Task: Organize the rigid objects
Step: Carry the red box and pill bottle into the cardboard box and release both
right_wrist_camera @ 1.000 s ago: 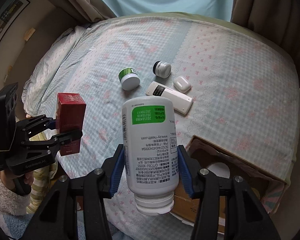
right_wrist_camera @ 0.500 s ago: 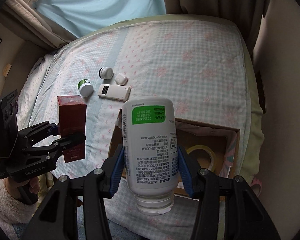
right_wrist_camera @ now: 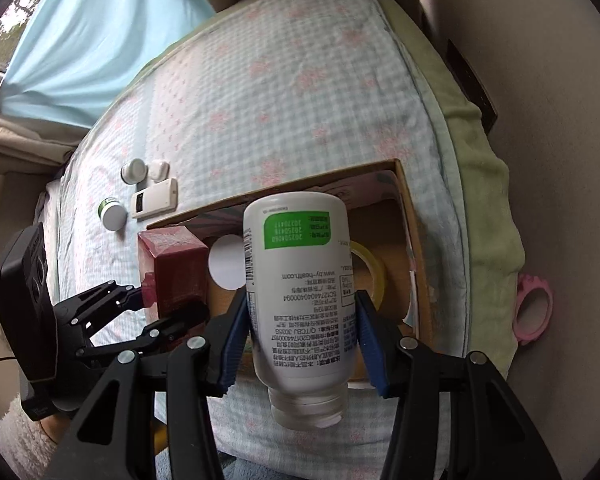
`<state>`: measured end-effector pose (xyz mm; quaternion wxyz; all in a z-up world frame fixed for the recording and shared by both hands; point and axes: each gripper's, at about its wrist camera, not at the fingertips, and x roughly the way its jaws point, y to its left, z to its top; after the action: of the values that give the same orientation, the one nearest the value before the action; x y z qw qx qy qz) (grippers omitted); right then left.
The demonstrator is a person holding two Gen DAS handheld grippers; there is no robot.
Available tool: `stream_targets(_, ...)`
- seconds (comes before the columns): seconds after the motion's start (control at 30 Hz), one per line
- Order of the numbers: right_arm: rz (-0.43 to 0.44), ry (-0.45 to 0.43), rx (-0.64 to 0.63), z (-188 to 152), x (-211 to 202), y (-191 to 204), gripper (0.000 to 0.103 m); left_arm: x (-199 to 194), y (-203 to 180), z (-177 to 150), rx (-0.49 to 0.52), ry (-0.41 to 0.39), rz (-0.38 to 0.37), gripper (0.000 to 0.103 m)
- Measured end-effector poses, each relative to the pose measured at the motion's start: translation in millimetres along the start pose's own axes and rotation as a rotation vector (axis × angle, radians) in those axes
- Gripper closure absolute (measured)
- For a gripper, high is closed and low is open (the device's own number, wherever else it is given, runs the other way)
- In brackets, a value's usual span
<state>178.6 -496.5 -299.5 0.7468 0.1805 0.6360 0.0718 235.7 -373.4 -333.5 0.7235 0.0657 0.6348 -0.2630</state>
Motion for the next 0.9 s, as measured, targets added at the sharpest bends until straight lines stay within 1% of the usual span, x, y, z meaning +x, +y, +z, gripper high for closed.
stream_targets(0.07, -0.013, -0.001, 0.043, 1.5, 10.3, -9.8, 0.056, 22.2, -4.7, 5.0, 0.031, 0.041, 0.005, 0.064)
stream_targets(0.17, 0.011, -0.004, 0.14, 4.1, 27.3, -23.8, 0.056, 55.4, -6.2, 8.9, 0.067, 0.097, 0.009, 0.064)
stream_targets(0.27, 0.009, -0.005, 0.217, 6.5, 43.2, -29.6, 0.056, 76.4, -8.4, 7.4, 0.107, 0.137, 0.034, 0.064)
stream_targets(0.33, 0.003, -0.014, 0.255, 8.7, 51.6, -31.8, 0.056, 82.3, -8.5, 3.8, 0.137, 0.149, 0.056, 0.064)
stream_targets(0.4, 0.016, -0.015, 0.299, 10.5, 58.6, -34.4, 0.056, 84.3, -10.3, -1.1, 0.173, 0.155, 0.08, 0.064)
stream_targets(0.5, 0.035, 0.013, 0.381, 12.3, 69.1, -40.2, 0.056, 84.7, -9.3, -8.5, 0.2, 0.172, 0.103, 0.064)
stream_targets(0.6, 0.017, 0.034, 0.437, 14.4, 74.3, -44.5, 0.055, 81.6, -9.6, -15.6, 0.228, 0.17, 0.119, 0.062)
stream_targets(0.63, 0.018, 0.025, 0.444, 15.5, 73.3, -45.4, 0.054, 80.1, -11.0, -16.4, 0.245, 0.159, 0.122, 0.059)
stream_targets(0.67, 0.026, 0.011, 0.446, 17.1, 70.4, -45.5, 0.047, 75.1, -12.9, -17.4, 0.26, 0.137, 0.126, 0.039)
stream_targets(0.7, 0.016, -0.004, 0.443, 18.1, 65.6, -45.3, 0.025, 68.5, -14.4, -19.2, 0.27, 0.117, 0.136, 0.0)
stream_targets(0.73, -0.006, -0.03, 0.433, 18.7, 59.3, -43.7, 0.01, 61.9, -14.6, -19.5, 0.272, 0.09, 0.144, 0.002)
stream_targets(0.77, 0.013, -0.063, 0.425, 18.1, 52.4, -42.2, 0.0, 57.4, -13.6, -19.5, 0.267, 0.083, 0.141, 0.0)
stream_targets(0.8, 0.017, -0.089, 0.421, 16.7, 45.9, -40.9, 0.0, 54.3, -10.2, -20.3, 0.252, 0.084, 0.133, 0.0)
stream_targets(0.9, -0.043, -0.144, 0.39, 10.2, 30.1, -37.4, 0.0, 42.8, 2.0, -26.6, 0.212, 0.066, 0.145, 0.0)
